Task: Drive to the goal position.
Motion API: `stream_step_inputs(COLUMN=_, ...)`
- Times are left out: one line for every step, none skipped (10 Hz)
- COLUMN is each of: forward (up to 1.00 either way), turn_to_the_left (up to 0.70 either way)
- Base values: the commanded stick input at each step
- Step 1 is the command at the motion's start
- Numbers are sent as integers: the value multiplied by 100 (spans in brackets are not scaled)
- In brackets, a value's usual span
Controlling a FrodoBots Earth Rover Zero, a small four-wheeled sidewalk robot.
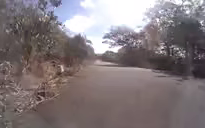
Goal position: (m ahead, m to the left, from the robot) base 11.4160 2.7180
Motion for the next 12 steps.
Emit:
stream_step_inputs(forward=50, turn_to_the_left=0)
stream_step_inputs(forward=50, turn_to_the_left=0)
stream_step_inputs(forward=50, turn_to_the_left=0)
stream_step_inputs(forward=50, turn_to_the_left=0)
stream_step_inputs(forward=50, turn_to_the_left=0)
stream_step_inputs(forward=50, turn_to_the_left=0)
stream_step_inputs(forward=50, turn_to_the_left=0)
stream_step_inputs(forward=50, turn_to_the_left=0)
stream_step_inputs(forward=50, turn_to_the_left=0)
stream_step_inputs(forward=50, turn_to_the_left=0)
stream_step_inputs(forward=50, turn_to_the_left=0)
stream_step_inputs(forward=50, turn_to_the_left=0)
